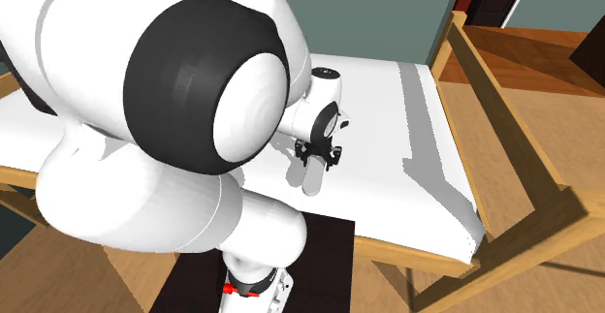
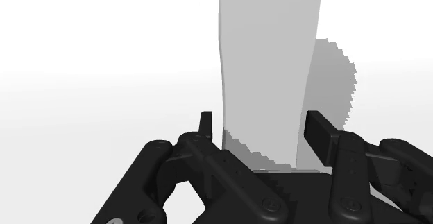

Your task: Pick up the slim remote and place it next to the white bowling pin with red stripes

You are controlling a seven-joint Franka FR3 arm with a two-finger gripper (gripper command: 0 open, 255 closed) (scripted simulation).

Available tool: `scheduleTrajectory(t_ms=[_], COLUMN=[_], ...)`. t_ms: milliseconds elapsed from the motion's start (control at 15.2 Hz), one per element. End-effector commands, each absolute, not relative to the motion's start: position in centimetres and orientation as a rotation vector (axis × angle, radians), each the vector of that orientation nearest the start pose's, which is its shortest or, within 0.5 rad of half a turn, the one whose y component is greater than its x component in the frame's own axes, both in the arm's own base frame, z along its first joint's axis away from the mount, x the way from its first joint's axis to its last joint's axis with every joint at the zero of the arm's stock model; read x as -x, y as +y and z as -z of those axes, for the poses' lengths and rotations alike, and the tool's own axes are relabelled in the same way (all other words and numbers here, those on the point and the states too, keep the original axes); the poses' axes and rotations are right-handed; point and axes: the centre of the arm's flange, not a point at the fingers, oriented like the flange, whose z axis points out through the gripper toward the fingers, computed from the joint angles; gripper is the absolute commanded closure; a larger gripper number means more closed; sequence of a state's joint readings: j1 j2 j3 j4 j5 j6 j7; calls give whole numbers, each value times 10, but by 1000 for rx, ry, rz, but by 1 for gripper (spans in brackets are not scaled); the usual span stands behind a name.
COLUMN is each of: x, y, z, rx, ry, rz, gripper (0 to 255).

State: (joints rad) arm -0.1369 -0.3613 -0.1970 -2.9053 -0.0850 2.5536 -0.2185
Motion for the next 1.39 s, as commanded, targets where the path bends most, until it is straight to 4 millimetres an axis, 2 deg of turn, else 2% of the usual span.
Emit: scheduleTrajectory(t_ms=[0, 1320], x=[-323, -323], y=[-101, -101], z=[-290, -396], rx=[3122, 3122], ry=[51, 51], rz=[17, 17], gripper=[255, 255])
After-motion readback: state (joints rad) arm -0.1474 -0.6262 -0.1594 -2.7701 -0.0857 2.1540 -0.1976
